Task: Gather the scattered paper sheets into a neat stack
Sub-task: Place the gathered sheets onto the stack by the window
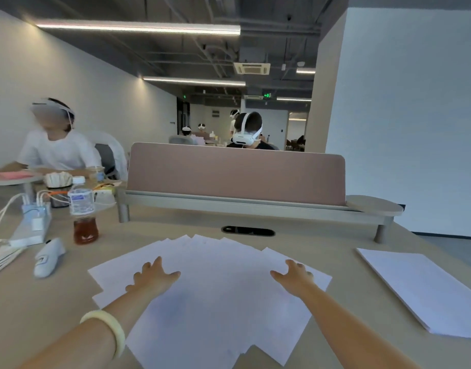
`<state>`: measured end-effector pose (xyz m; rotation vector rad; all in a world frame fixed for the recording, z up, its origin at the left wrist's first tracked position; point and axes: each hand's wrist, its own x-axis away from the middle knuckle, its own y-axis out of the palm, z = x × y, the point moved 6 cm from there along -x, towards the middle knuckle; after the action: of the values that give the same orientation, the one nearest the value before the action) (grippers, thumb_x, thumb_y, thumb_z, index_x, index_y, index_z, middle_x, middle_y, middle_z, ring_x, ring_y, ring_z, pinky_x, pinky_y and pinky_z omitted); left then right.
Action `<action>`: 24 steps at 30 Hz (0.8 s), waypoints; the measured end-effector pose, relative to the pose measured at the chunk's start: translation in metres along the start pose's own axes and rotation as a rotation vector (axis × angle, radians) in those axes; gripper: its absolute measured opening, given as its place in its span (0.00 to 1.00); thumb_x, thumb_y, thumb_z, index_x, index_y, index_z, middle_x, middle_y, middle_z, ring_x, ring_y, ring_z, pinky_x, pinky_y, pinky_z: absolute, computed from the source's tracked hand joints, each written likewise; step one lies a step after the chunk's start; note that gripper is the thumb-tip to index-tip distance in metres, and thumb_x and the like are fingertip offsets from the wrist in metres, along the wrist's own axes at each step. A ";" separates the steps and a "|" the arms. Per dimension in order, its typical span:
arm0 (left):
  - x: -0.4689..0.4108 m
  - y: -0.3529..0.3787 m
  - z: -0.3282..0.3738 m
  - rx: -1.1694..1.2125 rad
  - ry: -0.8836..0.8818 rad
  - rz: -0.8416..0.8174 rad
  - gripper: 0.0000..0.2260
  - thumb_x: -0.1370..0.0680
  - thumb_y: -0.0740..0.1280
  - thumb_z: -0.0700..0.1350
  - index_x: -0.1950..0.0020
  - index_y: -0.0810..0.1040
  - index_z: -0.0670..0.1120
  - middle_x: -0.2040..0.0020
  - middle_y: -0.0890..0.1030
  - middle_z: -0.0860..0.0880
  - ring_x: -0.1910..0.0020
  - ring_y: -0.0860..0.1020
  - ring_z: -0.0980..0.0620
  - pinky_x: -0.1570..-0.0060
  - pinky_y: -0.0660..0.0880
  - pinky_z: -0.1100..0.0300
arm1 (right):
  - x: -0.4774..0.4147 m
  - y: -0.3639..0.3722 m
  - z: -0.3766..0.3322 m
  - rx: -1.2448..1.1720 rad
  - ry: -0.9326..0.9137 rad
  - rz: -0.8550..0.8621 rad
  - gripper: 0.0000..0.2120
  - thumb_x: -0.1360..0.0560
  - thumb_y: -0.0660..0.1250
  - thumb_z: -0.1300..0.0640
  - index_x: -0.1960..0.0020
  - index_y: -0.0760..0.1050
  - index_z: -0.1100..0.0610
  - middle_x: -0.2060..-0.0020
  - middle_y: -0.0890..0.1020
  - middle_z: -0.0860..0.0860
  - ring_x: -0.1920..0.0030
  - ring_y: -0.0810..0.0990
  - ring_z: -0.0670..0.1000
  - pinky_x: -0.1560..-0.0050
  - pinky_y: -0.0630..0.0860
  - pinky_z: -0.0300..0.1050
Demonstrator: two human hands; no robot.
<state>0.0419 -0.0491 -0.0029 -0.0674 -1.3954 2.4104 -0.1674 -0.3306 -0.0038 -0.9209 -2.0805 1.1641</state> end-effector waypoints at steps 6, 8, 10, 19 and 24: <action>-0.002 0.012 -0.039 -0.162 -0.042 -0.094 0.43 0.30 0.58 0.71 0.22 0.47 0.52 0.23 0.54 0.47 0.25 0.53 0.39 0.29 0.55 0.42 | 0.005 0.027 0.015 0.127 0.120 -0.010 0.45 0.33 0.54 0.26 0.24 0.48 0.47 0.24 0.55 0.50 0.24 0.49 0.61 0.29 0.54 0.60; -0.001 0.017 -0.040 -0.215 -0.021 -0.107 0.44 0.31 0.59 0.72 0.23 0.47 0.52 0.23 0.54 0.48 0.25 0.52 0.40 0.30 0.56 0.42 | 0.006 0.033 0.010 0.155 0.104 -0.019 0.46 0.33 0.55 0.26 0.23 0.46 0.48 0.23 0.53 0.52 0.24 0.47 0.62 0.27 0.50 0.61; 0.000 0.019 -0.037 -0.252 0.009 -0.094 0.44 0.31 0.59 0.72 0.23 0.48 0.52 0.24 0.55 0.48 0.25 0.53 0.41 0.31 0.57 0.43 | 0.005 0.036 0.005 0.156 0.084 -0.019 0.46 0.32 0.56 0.27 0.23 0.46 0.49 0.23 0.52 0.53 0.24 0.46 0.63 0.26 0.49 0.59; -0.004 0.030 -0.011 -0.162 0.143 -0.106 0.44 0.29 0.63 0.68 0.22 0.46 0.52 0.21 0.48 0.47 0.23 0.50 0.44 0.28 0.54 0.46 | 0.010 0.039 -0.019 0.149 -0.072 -0.050 0.46 0.30 0.62 0.34 0.23 0.43 0.49 0.25 0.59 0.49 0.25 0.55 0.55 0.29 0.56 0.54; -0.015 0.022 -0.011 0.159 0.147 -0.028 0.44 0.30 0.72 0.56 0.22 0.50 0.49 0.25 0.56 0.44 0.27 0.62 0.44 0.30 0.62 0.50 | 0.008 0.023 -0.013 0.138 -0.030 0.031 0.45 0.32 0.64 0.33 0.23 0.48 0.48 0.29 0.63 0.51 0.28 0.61 0.56 0.32 0.60 0.51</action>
<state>0.0524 -0.0553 -0.0297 -0.1800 -1.1301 2.4295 -0.1559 -0.3096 -0.0174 -0.8783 -1.9871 1.3273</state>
